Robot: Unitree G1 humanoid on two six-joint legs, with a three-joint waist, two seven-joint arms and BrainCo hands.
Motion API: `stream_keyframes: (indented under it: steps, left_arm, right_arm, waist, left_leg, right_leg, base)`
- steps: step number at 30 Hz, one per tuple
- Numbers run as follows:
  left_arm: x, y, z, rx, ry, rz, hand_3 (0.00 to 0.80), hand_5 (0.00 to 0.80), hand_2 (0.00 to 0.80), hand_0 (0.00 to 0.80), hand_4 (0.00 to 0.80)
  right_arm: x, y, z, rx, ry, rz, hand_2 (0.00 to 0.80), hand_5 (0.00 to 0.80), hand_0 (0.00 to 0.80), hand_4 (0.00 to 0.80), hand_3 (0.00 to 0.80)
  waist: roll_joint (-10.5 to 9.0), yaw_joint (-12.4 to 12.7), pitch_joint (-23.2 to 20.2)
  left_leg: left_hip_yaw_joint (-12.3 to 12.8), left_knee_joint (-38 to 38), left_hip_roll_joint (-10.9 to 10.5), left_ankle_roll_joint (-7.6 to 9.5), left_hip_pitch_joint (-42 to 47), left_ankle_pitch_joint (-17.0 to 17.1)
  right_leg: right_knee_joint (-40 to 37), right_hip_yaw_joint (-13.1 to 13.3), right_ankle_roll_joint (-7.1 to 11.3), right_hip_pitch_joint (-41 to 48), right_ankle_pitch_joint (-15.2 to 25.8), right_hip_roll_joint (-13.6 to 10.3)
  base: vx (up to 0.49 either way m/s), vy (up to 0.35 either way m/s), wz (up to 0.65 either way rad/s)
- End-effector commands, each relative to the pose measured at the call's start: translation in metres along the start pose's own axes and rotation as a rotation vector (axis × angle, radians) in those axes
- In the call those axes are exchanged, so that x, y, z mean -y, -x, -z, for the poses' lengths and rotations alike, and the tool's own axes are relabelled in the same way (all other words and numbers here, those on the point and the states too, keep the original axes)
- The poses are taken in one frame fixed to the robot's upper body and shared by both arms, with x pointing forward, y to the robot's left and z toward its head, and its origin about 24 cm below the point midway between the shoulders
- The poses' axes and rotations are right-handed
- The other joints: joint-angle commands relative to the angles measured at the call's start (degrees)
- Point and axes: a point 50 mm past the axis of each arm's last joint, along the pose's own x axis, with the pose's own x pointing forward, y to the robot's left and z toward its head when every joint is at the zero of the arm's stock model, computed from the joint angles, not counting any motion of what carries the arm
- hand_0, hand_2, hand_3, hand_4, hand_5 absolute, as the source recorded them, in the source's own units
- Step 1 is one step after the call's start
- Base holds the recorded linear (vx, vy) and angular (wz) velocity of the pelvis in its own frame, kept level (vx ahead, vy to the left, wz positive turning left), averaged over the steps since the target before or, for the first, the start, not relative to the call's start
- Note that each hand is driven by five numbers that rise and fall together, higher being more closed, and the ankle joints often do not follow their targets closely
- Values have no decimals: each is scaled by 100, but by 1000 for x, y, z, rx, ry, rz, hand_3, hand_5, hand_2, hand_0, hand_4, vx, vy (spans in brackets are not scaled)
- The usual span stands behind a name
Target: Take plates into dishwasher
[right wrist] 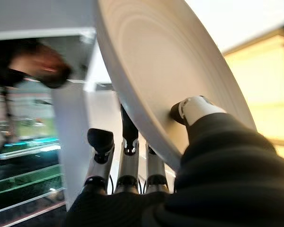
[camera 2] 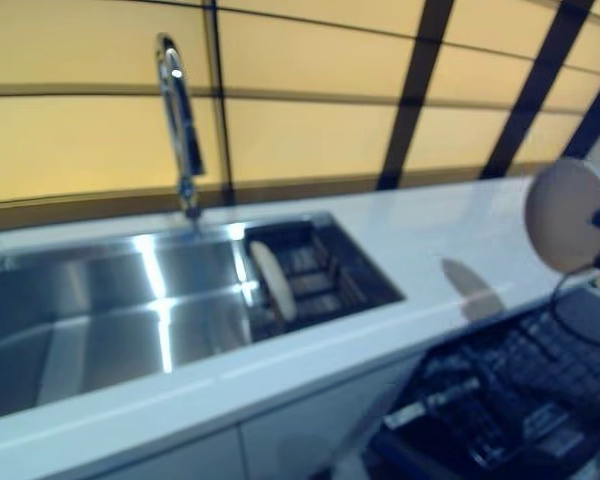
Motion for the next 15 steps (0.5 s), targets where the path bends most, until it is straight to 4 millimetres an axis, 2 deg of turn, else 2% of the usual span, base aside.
stream_keyframes:
  steps: [1,5,8,15]
  left_arm:
    - [-6,0,-3,-18,-45,-22,0,0,0,0,0]
    - [-6,0,-6,-6,-23,-28,0,0,0,0,0]
    - [-7,0,-6,-4,-14,-30,0,0,0,0,0]
    - [-6,0,-3,-12,16,-33,0,0,0,0,0]
  right_arm:
    - [54,2,15,-10,24,194,800,800,800,800,800]
    - [39,5,38,-34,55,166,800,800,800,800,800]
    - [30,7,43,-25,52,148,800,800,800,800,800]
    - [-7,22,47,67,63,88,800,800,800,800,800]
  waist:
    - [-107,93,86]
    - [-66,-47,117]
    - [-57,-90,127]
    - [-11,-256,195]
  left_leg:
    - [187,26,-20,127,499,-532]
    - [249,33,-6,138,485,-543]
    - [263,35,0,142,483,-543]
    - [332,53,1,171,479,-562]
  right_leg:
    - [44,208,329,-216,343,-71]
    - [68,301,333,-278,345,-54]
    - [78,328,334,-298,347,-48]
    - [108,431,334,-357,345,-28]
  base:
    - [16,1,-11]
    - [11,4,-11]
    - [9,0,-9]
    - [-5,-10,-5]
